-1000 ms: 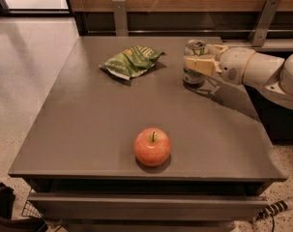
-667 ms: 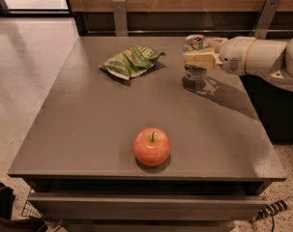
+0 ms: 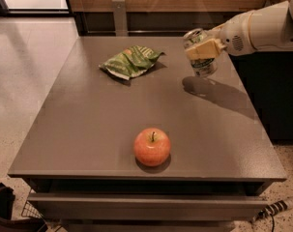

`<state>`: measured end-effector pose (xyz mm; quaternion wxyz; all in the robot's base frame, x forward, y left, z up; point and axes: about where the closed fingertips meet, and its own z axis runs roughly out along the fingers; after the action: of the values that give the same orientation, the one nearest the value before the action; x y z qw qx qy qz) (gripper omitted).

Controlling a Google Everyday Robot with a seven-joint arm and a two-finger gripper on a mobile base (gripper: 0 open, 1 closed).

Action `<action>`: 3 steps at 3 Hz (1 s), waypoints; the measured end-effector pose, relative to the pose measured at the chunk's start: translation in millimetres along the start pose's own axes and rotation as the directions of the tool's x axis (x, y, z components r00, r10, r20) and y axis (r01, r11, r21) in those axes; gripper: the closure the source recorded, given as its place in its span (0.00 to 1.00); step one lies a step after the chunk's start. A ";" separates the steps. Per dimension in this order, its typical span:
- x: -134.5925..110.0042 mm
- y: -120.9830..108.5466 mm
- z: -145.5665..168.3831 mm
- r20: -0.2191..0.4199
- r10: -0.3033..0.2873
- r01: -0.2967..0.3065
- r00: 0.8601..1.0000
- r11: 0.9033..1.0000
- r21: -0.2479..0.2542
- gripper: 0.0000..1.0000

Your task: Knock 7up can over

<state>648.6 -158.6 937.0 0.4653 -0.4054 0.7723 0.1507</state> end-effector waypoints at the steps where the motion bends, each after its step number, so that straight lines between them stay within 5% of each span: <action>1: 7.4 4.9 -5.4 -0.144 -0.037 0.037 0.989 0.999 -0.003 1.00; 2: 16.3 9.1 -4.7 -0.224 -0.059 0.058 0.973 0.998 -0.012 1.00; 3: 36.0 17.6 6.5 -0.338 -0.086 0.076 0.937 0.996 -0.043 1.00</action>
Offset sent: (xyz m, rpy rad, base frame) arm -0.0198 -0.0113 -0.0196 -0.2922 0.1517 -0.0006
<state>630.4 -161.0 900.8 0.3251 -0.4635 0.8213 0.0706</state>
